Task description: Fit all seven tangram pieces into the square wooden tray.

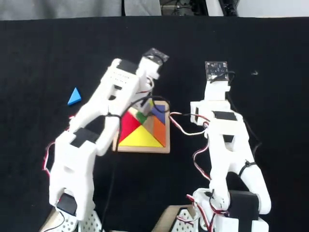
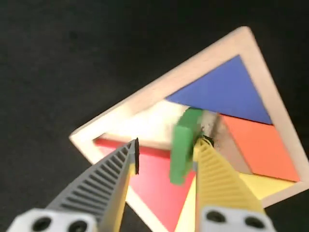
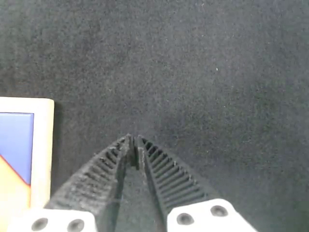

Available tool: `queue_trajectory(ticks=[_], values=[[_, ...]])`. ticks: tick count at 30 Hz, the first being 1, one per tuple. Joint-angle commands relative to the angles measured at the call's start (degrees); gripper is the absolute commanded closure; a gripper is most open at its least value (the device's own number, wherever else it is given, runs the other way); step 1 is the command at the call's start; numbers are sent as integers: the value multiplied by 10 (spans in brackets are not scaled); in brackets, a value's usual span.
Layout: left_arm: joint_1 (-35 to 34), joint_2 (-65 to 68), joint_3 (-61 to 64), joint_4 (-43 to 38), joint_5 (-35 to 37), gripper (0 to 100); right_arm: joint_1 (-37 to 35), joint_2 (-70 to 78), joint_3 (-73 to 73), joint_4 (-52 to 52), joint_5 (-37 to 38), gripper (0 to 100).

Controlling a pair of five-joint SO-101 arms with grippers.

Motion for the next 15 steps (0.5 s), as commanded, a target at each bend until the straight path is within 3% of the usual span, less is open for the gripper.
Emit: queue_trajectory(ticks=[1,15], values=[[-26,-42,-32,5,-2,802,8,-1,-11,-11,4,987],[-84,-5,-69,-35,-3,802,8,0,-10,-11,4,987]])
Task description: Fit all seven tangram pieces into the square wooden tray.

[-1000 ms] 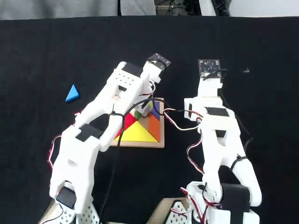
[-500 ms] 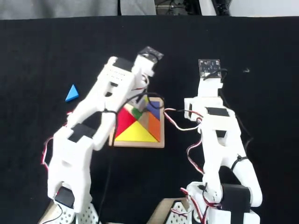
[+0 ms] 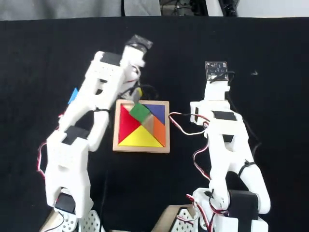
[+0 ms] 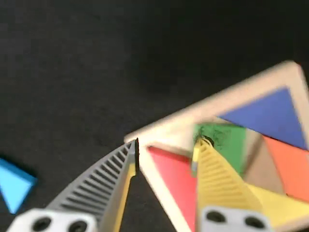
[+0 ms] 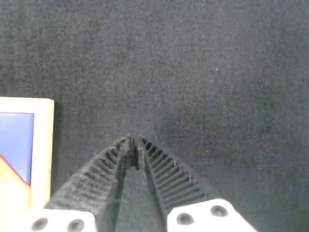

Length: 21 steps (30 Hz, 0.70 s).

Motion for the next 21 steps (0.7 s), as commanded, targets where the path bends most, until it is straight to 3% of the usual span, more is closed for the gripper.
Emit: queue_trajectory(ticks=[1,21], values=[[-14,2,-35,-6,-2,802,8,0,-10,-11,4,987],[57,49,-59,29,-1,802,8,0,-10,-12,4,987]])
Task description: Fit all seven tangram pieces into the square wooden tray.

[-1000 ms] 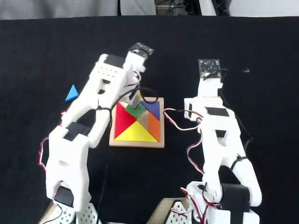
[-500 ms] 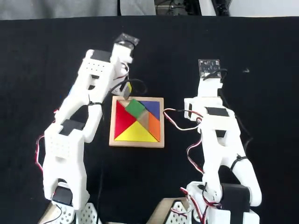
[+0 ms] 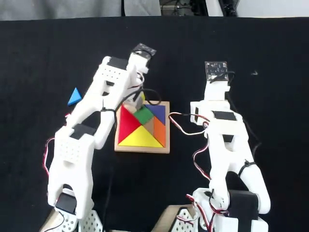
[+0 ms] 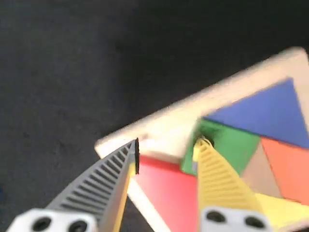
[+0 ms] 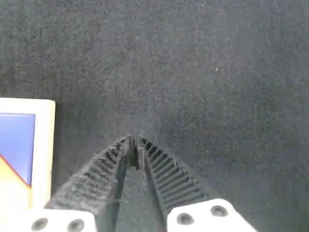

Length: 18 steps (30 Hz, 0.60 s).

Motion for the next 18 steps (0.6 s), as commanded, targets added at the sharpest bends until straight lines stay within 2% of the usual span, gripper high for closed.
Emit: queue_trajectory(ticks=[1,5,10,13,15,18], values=[[7,-10,-57,25,-4,802,8,0,-10,-12,4,987],[-40,-18,-138,91,-4,802,8,0,-10,-12,4,987],[-160,-73,-319,231,-9,802,8,0,-10,-12,4,987],[-254,-110,-347,229,-37,800,8,0,-10,-12,4,987],[-299,-116,-336,228,-74,798,8,0,-10,-12,4,987],[-318,-84,-287,227,-193,797,8,0,-10,-12,4,987]])
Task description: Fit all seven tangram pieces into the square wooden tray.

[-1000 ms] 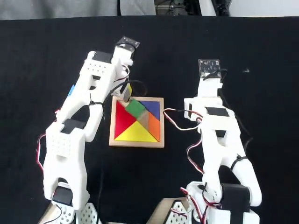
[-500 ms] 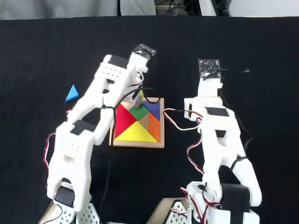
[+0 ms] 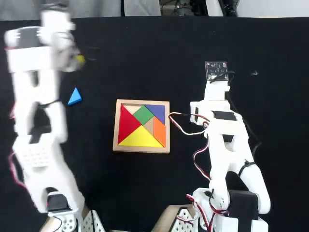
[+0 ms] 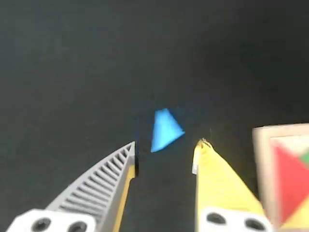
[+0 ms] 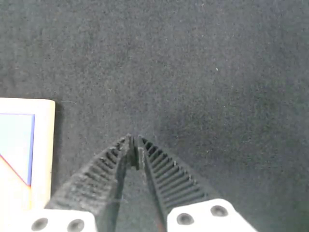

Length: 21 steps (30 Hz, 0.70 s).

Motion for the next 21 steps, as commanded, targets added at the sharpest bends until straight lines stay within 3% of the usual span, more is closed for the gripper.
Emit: queue_trajectory(ticks=[1,3,9,21], values=[[-17,10,24,4,-127,797,8,0,-10,-12,4,987],[-15,44,37,-20,-122,798,6,0,-10,-12,4,987],[-12,151,2,-60,7,797,-8,0,6,-33,4,987],[-15,326,-145,-55,11,796,-8,0,12,-44,4,987]])
